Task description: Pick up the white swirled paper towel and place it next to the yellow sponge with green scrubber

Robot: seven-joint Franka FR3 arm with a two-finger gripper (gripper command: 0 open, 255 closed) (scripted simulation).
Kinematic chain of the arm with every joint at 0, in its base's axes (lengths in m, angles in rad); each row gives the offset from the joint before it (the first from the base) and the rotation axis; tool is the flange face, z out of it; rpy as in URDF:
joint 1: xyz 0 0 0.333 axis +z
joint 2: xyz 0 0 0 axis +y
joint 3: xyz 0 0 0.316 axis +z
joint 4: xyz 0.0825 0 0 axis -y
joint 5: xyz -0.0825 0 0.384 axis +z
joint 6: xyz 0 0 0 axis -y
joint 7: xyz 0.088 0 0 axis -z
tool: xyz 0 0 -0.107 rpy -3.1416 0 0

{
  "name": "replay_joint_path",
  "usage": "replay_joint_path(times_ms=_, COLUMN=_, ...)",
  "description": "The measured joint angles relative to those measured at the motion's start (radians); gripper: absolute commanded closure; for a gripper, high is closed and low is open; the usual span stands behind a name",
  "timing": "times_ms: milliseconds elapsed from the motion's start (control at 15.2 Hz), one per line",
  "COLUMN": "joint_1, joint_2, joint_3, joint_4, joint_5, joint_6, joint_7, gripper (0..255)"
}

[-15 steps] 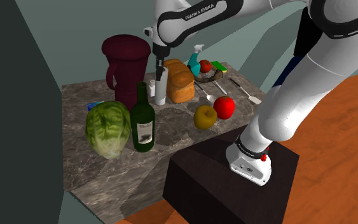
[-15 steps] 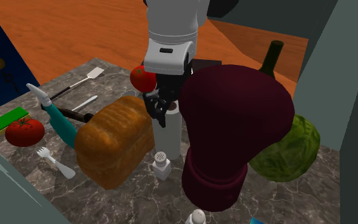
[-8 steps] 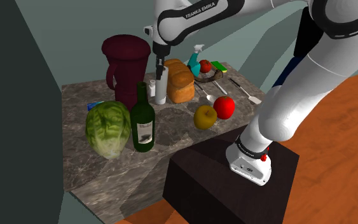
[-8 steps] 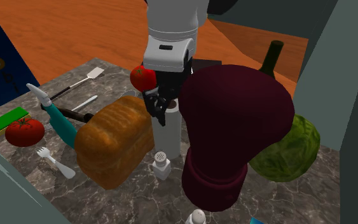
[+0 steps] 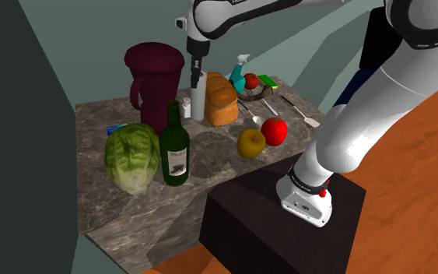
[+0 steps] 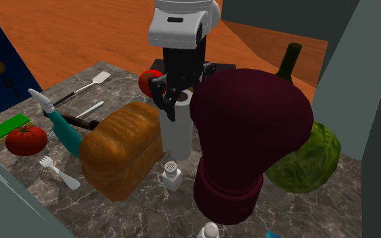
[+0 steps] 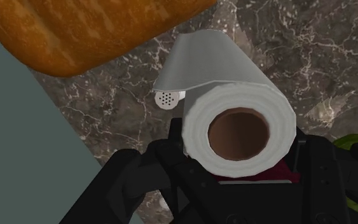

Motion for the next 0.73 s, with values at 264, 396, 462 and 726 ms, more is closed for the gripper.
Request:
replay_joint_path(times_ms=264, joint_1=-0.001, joint_2=-0.018, joint_3=-0.002, joint_4=0.035, joint_5=0.0, joint_6=-0.053, joint_7=-0.004, gripper=255)
replay_joint_path(times_ms=396, joint_1=-0.001, joint_2=-0.022, joint_3=-0.002, joint_4=0.056, joint_5=0.0, joint_6=-0.078, joint_7=-0.004, gripper=255)
replay_joint_path(times_ms=462, joint_1=-0.001, joint_2=-0.025, joint_3=-0.001, joint_4=0.065, joint_5=0.0, joint_6=-0.09, joint_7=-0.003, gripper=255)
replay_joint_path(times_ms=726, joint_1=-0.001, joint_2=-0.034, joint_3=-0.001, joint_4=0.11, joint_5=0.001, joint_6=-0.144, joint_7=-0.005, gripper=255)
